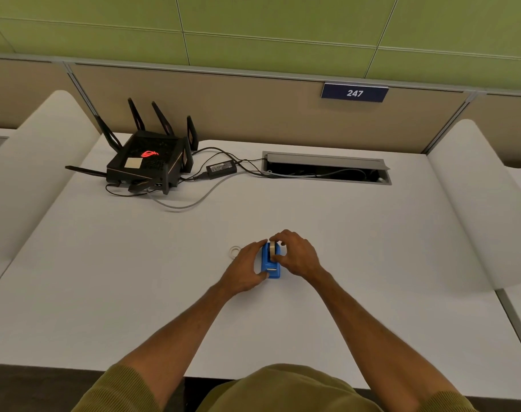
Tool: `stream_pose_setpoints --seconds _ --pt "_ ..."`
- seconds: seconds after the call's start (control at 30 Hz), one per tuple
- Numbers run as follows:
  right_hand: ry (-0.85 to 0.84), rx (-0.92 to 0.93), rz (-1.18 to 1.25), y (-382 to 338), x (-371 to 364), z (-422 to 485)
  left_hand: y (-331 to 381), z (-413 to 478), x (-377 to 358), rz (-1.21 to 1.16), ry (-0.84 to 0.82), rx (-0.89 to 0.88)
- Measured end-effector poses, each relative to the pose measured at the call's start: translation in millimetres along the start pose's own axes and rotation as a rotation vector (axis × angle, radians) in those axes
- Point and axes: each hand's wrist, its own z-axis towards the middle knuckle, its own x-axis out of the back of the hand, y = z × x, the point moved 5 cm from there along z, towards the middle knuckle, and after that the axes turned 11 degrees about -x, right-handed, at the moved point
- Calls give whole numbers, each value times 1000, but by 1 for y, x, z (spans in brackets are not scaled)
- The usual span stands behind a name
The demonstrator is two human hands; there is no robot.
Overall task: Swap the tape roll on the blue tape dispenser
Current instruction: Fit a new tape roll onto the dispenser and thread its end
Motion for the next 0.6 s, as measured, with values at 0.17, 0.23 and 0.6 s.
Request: stream_pose_setpoints --seconds 0.17,0.23,0.6 --pt "6 -12 16 5 -2 0 0 0 0 -7 5 6" --pt "4 -14 29 5 -3 1 0 0 1 -9 3 3" --pt "2 29 14 9 -12 -5 9 5 5 -91 105 -20"
